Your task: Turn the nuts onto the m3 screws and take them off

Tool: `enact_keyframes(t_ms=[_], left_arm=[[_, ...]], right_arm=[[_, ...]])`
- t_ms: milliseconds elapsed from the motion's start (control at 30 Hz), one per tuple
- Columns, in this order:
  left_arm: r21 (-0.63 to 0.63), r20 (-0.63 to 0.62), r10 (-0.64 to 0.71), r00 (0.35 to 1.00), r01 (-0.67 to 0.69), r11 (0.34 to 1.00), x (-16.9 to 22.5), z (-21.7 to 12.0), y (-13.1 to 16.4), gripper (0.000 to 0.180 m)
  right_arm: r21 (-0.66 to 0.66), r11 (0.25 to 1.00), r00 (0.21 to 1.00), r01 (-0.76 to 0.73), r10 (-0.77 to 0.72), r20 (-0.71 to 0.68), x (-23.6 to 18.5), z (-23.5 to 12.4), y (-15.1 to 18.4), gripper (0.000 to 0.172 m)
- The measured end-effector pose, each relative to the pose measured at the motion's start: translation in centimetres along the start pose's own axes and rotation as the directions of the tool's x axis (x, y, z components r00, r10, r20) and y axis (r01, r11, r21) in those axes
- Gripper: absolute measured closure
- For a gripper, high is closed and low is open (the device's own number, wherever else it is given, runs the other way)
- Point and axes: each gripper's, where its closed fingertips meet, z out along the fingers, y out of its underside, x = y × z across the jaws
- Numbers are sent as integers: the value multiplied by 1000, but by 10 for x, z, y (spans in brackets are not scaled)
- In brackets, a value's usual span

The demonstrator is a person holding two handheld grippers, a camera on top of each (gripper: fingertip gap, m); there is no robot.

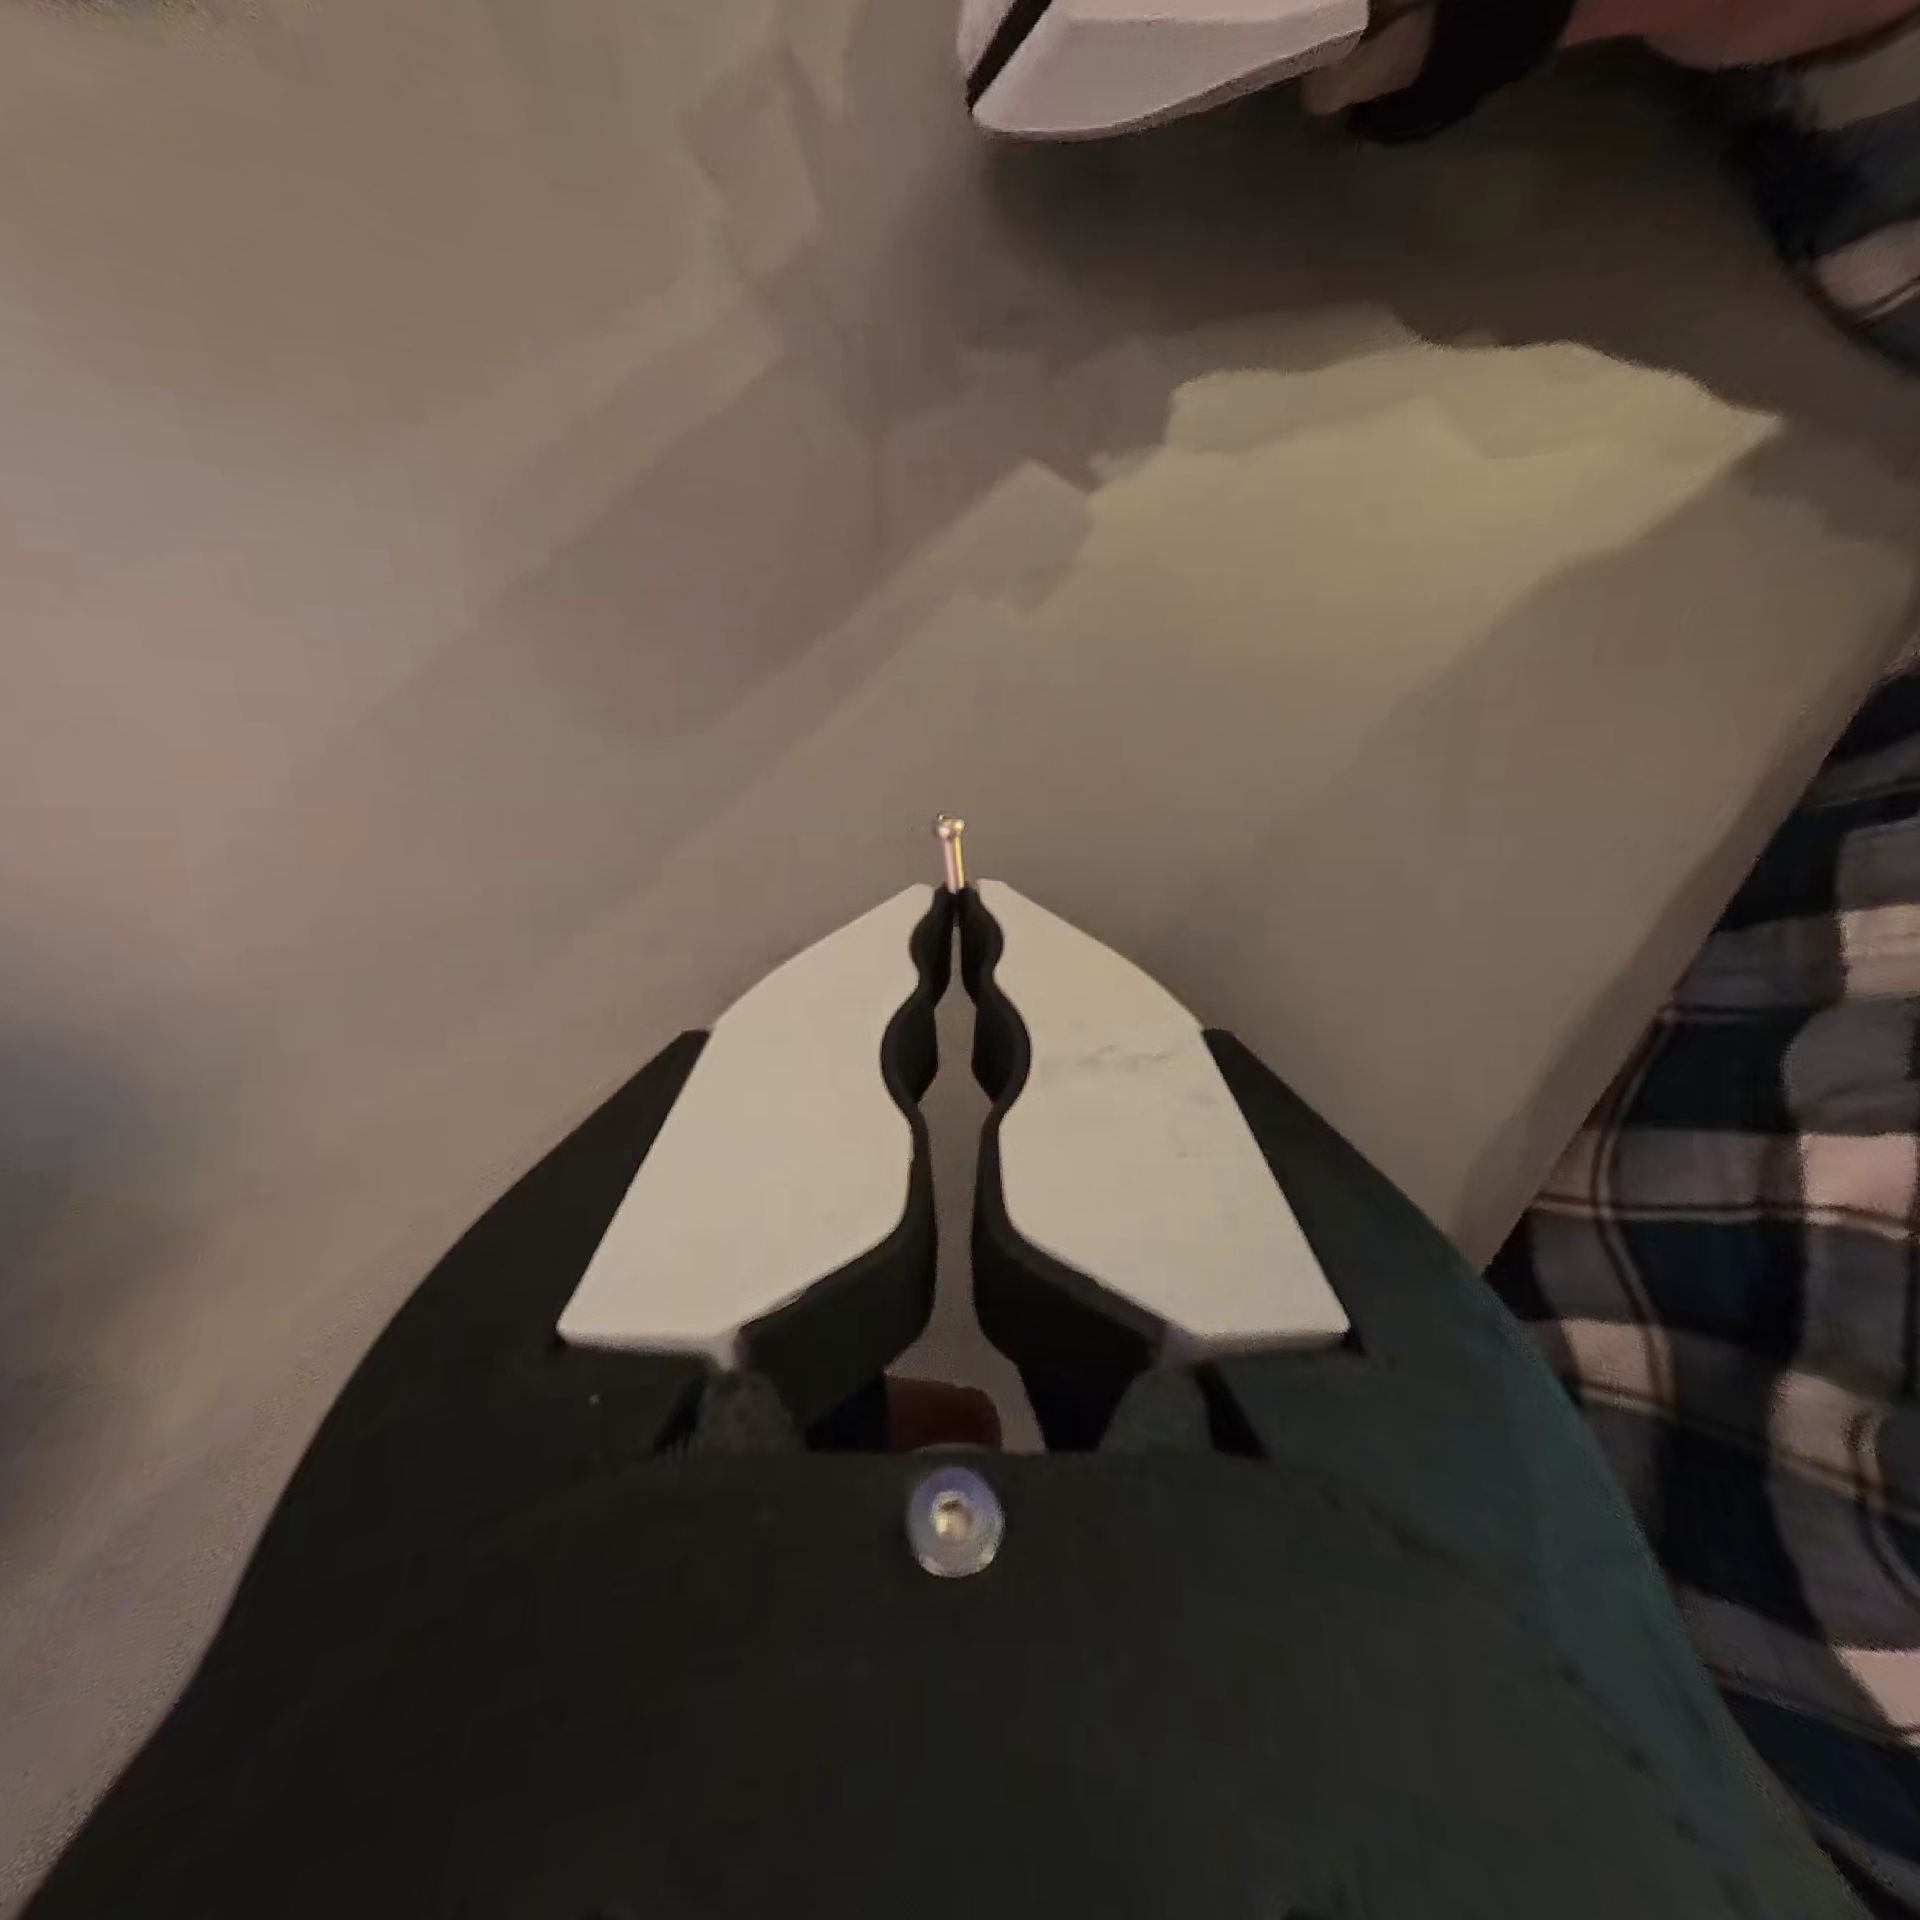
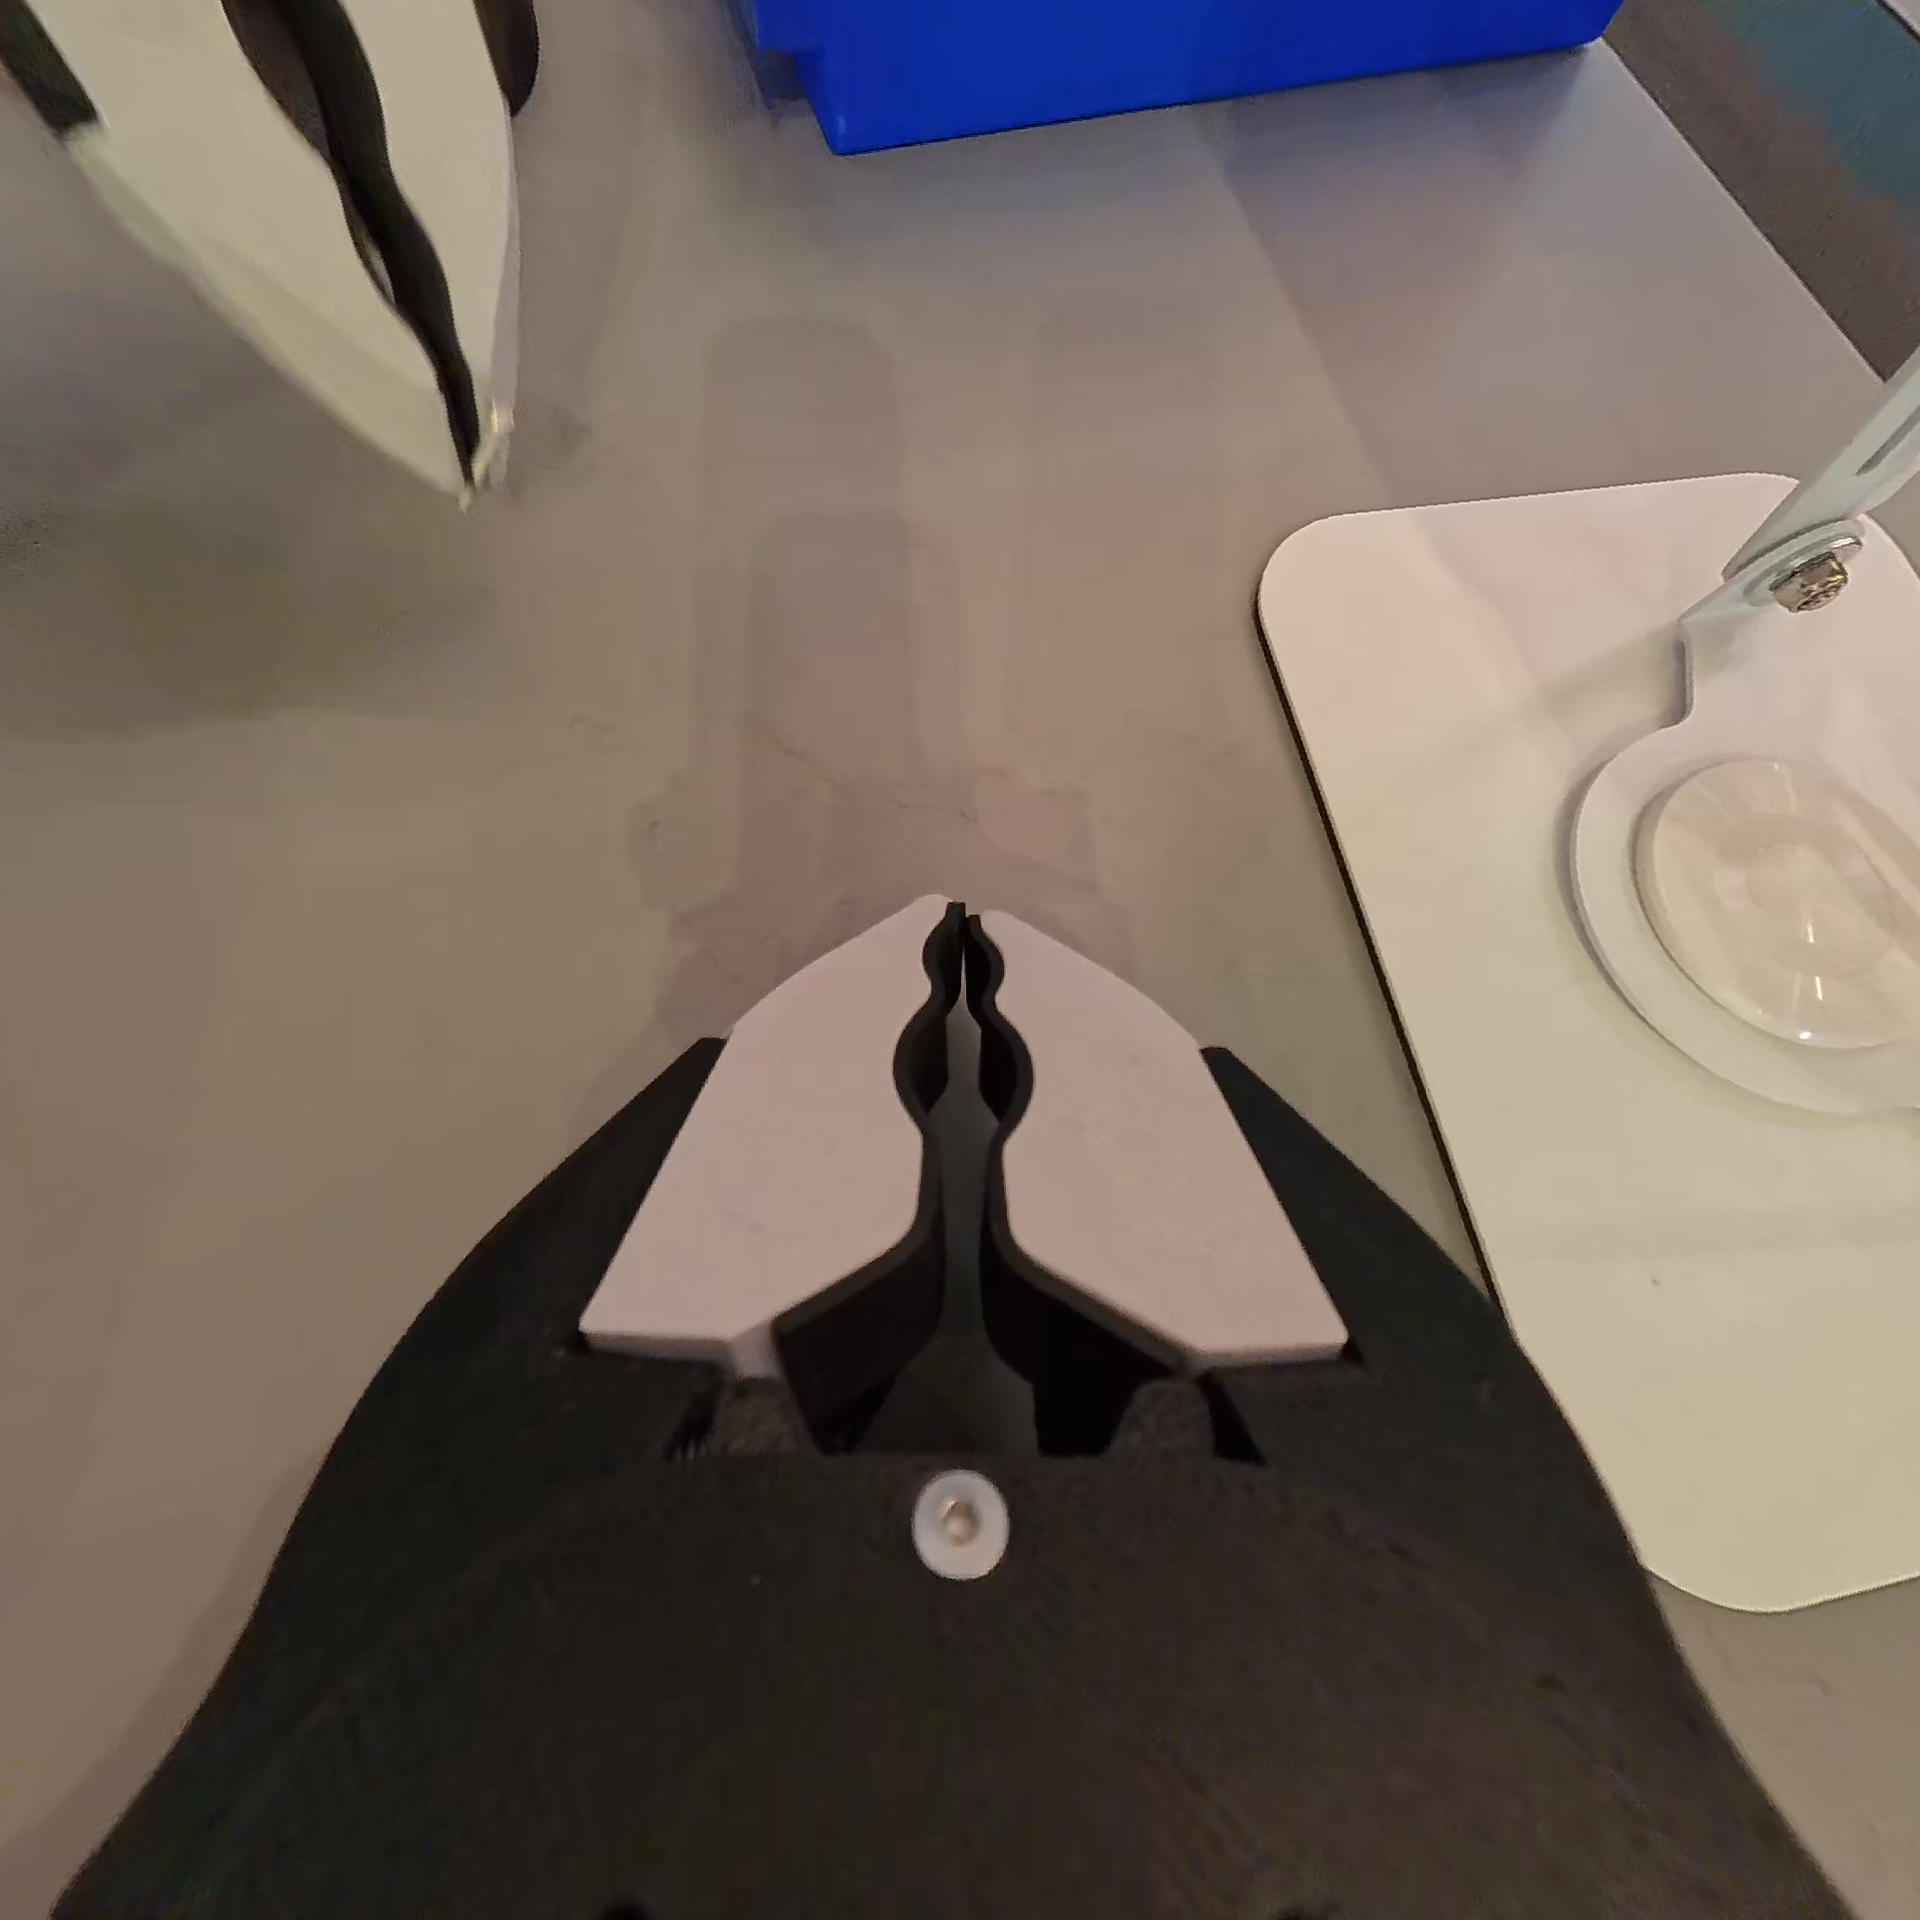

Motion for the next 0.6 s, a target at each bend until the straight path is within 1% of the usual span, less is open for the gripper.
enact_keyframes(t_ms=[33, 100, 133, 200, 333, 367, 467, 567, 600], left_arm=[[-7, -16, -18, 1000, 18, 1000, 3, 7, 1, 179], [-14, -8, -34, 999, 34, 999, 2, 18, 3, 179], [4, -26, -51, 998, 51, 999, 5, 20, 1, 179], [16, -14, -63, 998, 64, 998, 3, 22, -1, 179], [31, 24, -40, 999, 40, 999, -1, 21, -2, 180], [34, 21, -31, 999, 31, 999, 0, 21, -2, 177], [41, 4, -22, 1000, 21, 999, 5, 19, -2, 162], [32, 43, 6, 999, -7, 999, 2, 14, 3, 153], [48, 56, 15, 998, -17, 999, 1, 9, 2, 152]], right_arm=[[-1, 1000, 1000, 0, 0, 0, 0, 0, 0, 171], [-3, 1000, 1000, 2, -2, 1, 0, 0, 0, 171], [-3, 1000, 1000, 2, -2, 1, 0, 0, 0, 171], [-6, 1000, 1000, 3, -3, 2, -1, 1, 1, 171], [-10, 1000, 1000, 5, -5, 3, -1, 1, 1, 171], [-10, 1000, 1000, 5, -5, 3, -1, 1, 1, 171], [-10, 1000, 1000, 5, -5, 3, -1, 1, 1, 171], [-10, 1000, 1000, 4, -4, 4, -1, 1, 1, 171], [-10, 1000, 1000, 4, -4, 4, -1, 1, 1, 171]])
